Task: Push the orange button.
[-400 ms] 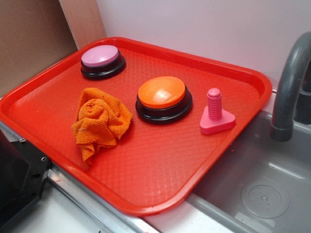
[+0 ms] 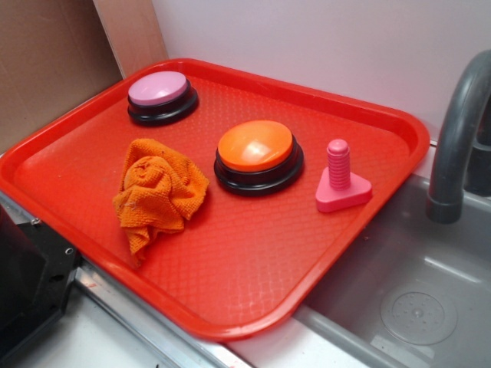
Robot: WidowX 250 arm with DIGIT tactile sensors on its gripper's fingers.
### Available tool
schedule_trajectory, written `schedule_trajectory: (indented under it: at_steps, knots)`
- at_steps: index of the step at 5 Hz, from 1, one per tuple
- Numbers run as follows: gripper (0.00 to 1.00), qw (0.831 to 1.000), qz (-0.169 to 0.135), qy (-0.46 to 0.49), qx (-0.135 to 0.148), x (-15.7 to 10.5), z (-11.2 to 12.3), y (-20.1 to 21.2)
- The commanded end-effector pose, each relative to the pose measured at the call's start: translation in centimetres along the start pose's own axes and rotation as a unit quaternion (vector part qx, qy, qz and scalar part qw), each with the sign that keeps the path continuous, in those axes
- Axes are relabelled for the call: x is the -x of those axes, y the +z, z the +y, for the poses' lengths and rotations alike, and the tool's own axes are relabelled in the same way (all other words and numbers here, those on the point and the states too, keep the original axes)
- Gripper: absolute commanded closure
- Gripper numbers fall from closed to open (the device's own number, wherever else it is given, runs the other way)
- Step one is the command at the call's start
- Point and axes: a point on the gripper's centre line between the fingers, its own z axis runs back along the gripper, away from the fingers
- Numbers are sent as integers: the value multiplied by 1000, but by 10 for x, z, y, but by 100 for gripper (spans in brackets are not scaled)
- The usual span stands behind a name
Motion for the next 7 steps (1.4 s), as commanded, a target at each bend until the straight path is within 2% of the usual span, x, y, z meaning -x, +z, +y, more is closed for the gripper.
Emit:
schedule_trajectory:
  at_steps: [1, 2, 3, 4, 5, 6, 7]
  knots:
    - [0, 990, 24, -133, 32, -71, -18, -78]
    - [0, 993, 3, -115, 4, -107, -21, -100]
    - [0, 995, -19, -98, -13, -123, -30, -120]
    - [0, 996, -24, -90, -15, -134, -48, -143]
    - [0, 995, -8, -103, -19, -139, -65, -158]
    - [0, 994, 3, -109, -15, -139, -68, -168]
    - [0, 995, 17, -100, 8, -131, -57, -181]
